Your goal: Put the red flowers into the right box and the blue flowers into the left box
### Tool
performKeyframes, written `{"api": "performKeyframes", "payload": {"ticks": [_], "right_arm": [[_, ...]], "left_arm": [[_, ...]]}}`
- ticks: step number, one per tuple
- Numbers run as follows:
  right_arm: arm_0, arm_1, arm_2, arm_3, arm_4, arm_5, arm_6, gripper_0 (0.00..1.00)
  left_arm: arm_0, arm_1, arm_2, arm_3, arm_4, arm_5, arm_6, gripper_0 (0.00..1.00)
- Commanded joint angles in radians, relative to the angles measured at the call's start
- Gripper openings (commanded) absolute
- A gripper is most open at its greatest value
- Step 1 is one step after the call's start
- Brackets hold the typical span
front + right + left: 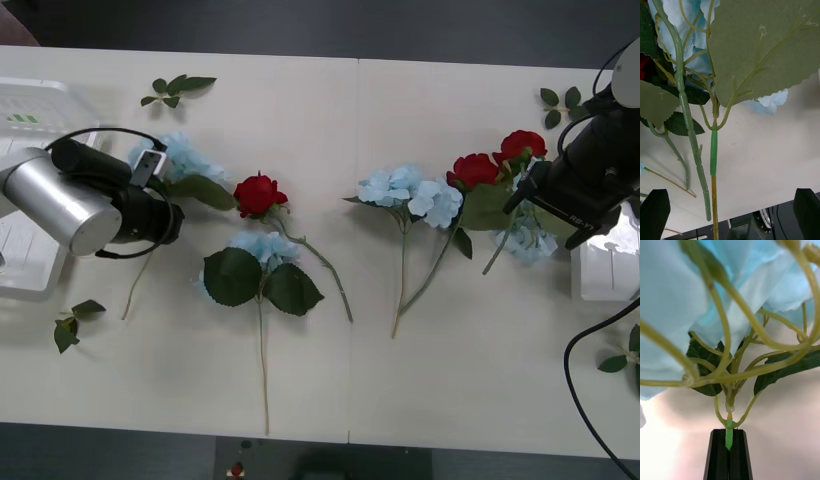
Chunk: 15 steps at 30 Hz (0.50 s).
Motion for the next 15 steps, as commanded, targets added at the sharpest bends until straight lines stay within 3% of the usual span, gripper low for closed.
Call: {"api": "performKeyframes", "payload": {"ticks": [1, 4, 7, 9, 11, 15], "right_arm": [[-0.006, -0.002, 0.027, -0.011, 0.008, -0.001, 0.002, 0.92], [0.003, 0.001, 0.027, -0.011, 0.008, -0.004, 0.004, 0.87], [0.008, 0.002, 0.027, -0.011, 0.008, -0.005, 0.008, 0.60], [0.011, 0.005, 0.027, -0.011, 0.011, -0.005, 0.011, 0.50], [0.014, 0.010, 0.028, -0.011, 0.013, -0.008, 0.014, 0.35], [0.016, 0.012, 0.027, -0.011, 0.014, -0.010, 0.021, 0.17]], "left_arm": [[-0.053, 0.141, 0.082, -0.043, -0.002, -0.006, -0.011, 0.00], [-0.053, 0.194, 0.136, -0.041, -0.002, -0.006, -0.011, 0.00], [-0.052, 0.235, 0.197, -0.013, -0.002, -0.004, -0.011, 0.00], [-0.053, 0.249, 0.228, 0.016, -0.002, -0.004, -0.013, 0.00], [-0.053, 0.261, 0.269, 0.075, -0.005, -0.004, -0.016, 0.00], [-0.053, 0.273, 0.317, 0.180, -0.043, -0.006, -0.031, 0.00]]}}
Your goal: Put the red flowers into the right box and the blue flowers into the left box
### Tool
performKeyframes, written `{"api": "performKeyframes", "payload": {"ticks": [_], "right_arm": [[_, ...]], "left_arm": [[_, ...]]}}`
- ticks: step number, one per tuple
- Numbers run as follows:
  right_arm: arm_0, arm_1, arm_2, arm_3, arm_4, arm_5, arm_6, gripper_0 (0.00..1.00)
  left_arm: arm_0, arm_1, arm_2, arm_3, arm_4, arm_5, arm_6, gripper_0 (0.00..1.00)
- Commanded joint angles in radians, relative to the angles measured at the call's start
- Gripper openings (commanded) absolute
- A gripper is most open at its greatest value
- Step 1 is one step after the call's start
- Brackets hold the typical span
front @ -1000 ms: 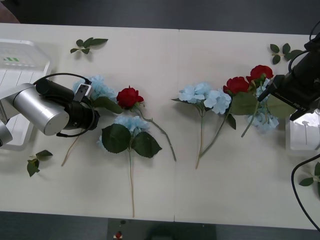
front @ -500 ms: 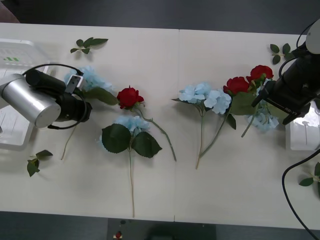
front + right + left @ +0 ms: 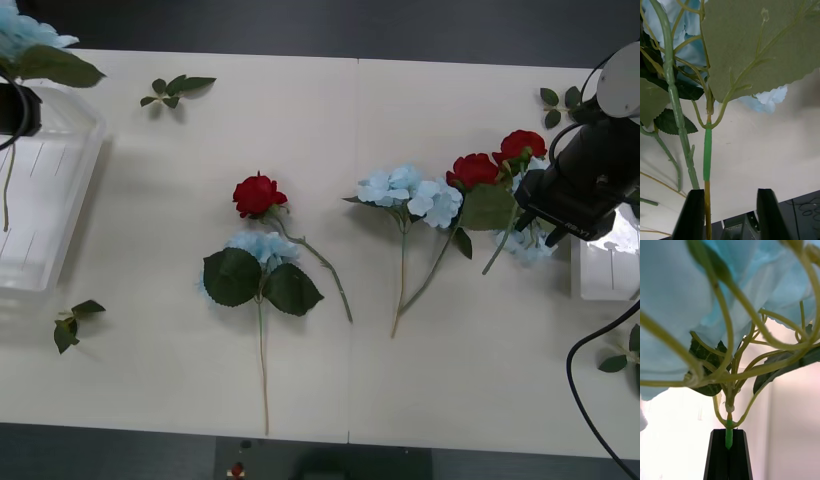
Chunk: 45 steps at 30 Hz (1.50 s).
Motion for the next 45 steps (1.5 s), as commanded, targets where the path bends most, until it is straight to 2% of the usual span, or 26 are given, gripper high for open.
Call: {"api": "performKeyframes", "payload": {"ticks": [1, 4, 9, 13, 15, 17, 19, 20, 22, 28, 35, 39, 45], "right_arm": [[0.004, 0.013, -0.015, -0.012, 0.010, -0.003, 0.022, 0.12], [0.006, 0.014, -0.015, -0.012, 0.010, -0.006, 0.026, 0.00], [0.006, 0.014, -0.015, -0.012, 0.010, -0.006, 0.029, 0.00], [0.006, 0.002, -0.017, -0.053, 0.011, -0.001, 0.026, 0.00], [0.006, -0.013, -0.018, -0.091, 0.011, 0.006, 0.028, 0.00], [0.006, -0.035, -0.030, -0.154, 0.002, 0.006, 0.029, 0.00], [0.006, -0.044, -0.044, -0.199, -0.001, 0.006, 0.032, 0.00], [0.006, -0.047, -0.066, -0.240, -0.003, 0.006, 0.036, 0.00], [0.006, -0.047, -0.087, -0.286, -0.003, 0.006, 0.040, 0.00], [0.046, -0.047, -0.138, -0.525, -0.010, 0.006, 0.068, 0.00], [0.162, -0.041, -0.164, -0.828, -0.032, 0.006, 0.106, 0.00], [0.222, -0.041, -0.165, -0.949, -0.047, 0.006, 0.135, 0.00], [0.316, -0.041, -0.164, -1.104, 0.031, -0.087, 0.298, 0.00]], "left_arm": [[-0.028, 0.039, 0.039, 0.115, -0.065, -0.009, -0.034, 0.00], [-0.028, 0.039, 0.041, 0.190, -0.080, -0.043, -0.042, 0.00], [-0.028, 0.034, 0.012, 0.277, -0.077, -0.072, -0.056, 0.00], [-0.028, 0.031, -0.020, 0.291, -0.077, -0.078, -0.059, 0.02], [-0.028, 0.033, -0.025, 0.294, -0.077, -0.078, -0.060, 0.26], [-0.026, 0.031, -0.025, 0.297, -0.077, -0.080, -0.064, 0.67], [-0.026, 0.033, -0.025, 0.299, -0.077, -0.080, -0.067, 0.82], [-0.026, 0.033, -0.025, 0.300, -0.077, -0.084, -0.068, 0.94], [-0.026, 0.031, -0.025, 0.300, -0.077, -0.090, -0.073, 0.99], [-0.026, 0.033, -0.020, 0.284, -0.039, -0.113, -0.077, 1.00], [0.006, 0.044, 0.081, 0.156, 0.112, -0.113, -0.093, 1.00], [0.093, 0.048, 0.208, 0.020, 0.195, -0.113, -0.111, 1.00], [0.238, 0.030, 0.345, -0.215, 0.302, -0.113, -0.123, 1.00]]}}
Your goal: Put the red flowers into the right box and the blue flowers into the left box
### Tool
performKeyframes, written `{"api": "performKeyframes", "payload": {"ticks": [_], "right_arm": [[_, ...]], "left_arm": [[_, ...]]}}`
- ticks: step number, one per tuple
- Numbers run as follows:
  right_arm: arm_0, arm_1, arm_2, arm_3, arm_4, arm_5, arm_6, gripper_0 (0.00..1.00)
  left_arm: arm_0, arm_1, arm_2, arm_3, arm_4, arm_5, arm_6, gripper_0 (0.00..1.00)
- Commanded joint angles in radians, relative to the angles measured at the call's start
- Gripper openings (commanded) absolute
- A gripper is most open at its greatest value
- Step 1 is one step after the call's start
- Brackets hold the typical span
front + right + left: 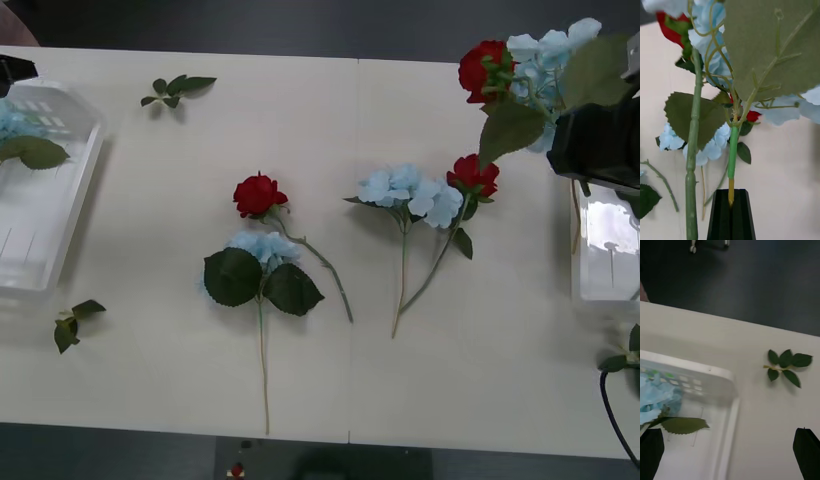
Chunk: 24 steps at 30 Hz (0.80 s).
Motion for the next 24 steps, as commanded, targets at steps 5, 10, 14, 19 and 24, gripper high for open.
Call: {"api": "performKeyframes", "payload": {"ticks": [5, 10, 14, 19, 24], "right_arm": [[0.062, -0.035, -0.008, -0.163, 0.173, -0.008, 0.307, 0.00], [0.063, -0.035, -0.006, -0.136, 0.289, 0.050, 0.434, 0.00], [0.059, -0.039, -0.006, -0.151, 0.368, 0.050, 0.504, 0.00], [0.060, -0.035, -0.006, -0.146, 0.349, 0.050, 0.508, 0.00], [0.040, 0.005, -0.025, -0.148, 0.254, 0.044, 0.497, 0.00]], "left_arm": [[0.089, -0.054, 0.068, -0.253, 0.137, -0.006, -0.058, 1.00], [0.084, -0.146, 0.069, -0.320, 0.145, -0.018, -0.064, 1.00], [0.098, -0.217, 0.068, -0.368, 0.156, -0.010, -0.077, 1.00], [0.110, -0.283, 0.068, -0.431, 0.156, 0.069, -0.097, 1.00], [0.110, -0.286, 0.068, -0.478, 0.162, 0.155, -0.100, 1.00]]}}
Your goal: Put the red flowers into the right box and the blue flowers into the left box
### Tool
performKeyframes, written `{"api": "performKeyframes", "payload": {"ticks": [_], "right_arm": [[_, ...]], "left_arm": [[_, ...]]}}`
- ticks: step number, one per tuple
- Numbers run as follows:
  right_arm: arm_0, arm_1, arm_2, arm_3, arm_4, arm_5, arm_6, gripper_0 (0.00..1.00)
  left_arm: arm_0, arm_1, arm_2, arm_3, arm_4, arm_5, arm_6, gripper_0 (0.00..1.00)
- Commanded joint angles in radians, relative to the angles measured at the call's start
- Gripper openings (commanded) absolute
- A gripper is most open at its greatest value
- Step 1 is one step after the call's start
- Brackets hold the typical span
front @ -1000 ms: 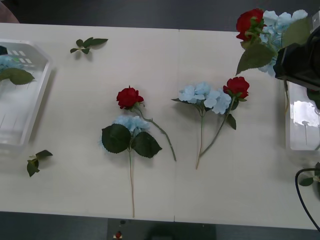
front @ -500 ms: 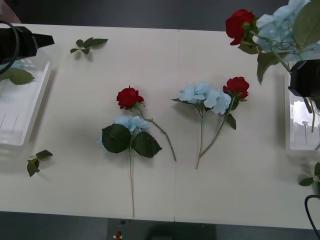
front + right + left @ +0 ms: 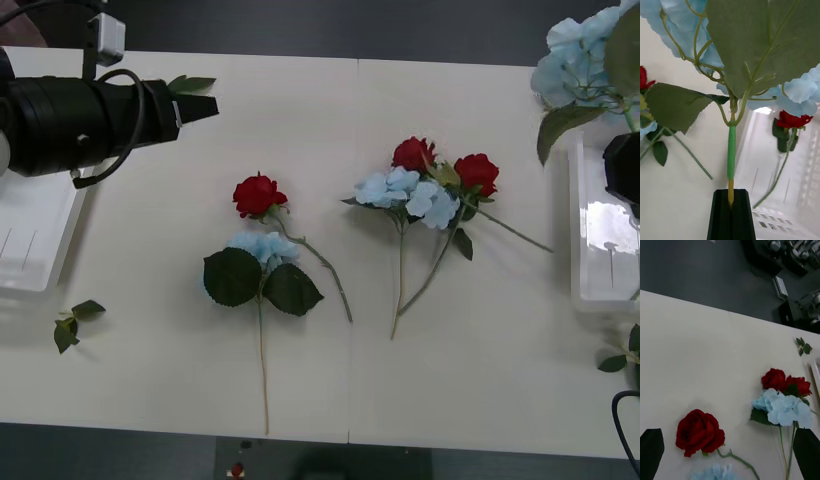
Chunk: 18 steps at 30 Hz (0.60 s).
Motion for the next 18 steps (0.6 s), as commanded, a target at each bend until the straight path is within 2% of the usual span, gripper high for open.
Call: {"api": "performKeyframes", "payload": {"ticks": [1, 9, 18], "right_arm": [[-0.044, 0.024, -0.039, -0.025, -0.094, -0.016, -0.015, 0.00], [-0.134, 0.155, -0.146, 0.047, -0.357, -0.039, -0.021, 0.00], [-0.182, 0.178, -0.126, 0.220, -0.698, -0.266, -0.080, 0.00]], "left_arm": [[0.000, 0.020, 0.007, -0.063, 0.021, 0.059, -0.040, 1.00], [-0.002, 0.007, 0.002, -0.068, 0.154, 0.061, -0.064, 1.00], [-0.007, -0.005, -0.003, -0.078, 0.320, 0.084, -0.281, 1.00]]}}
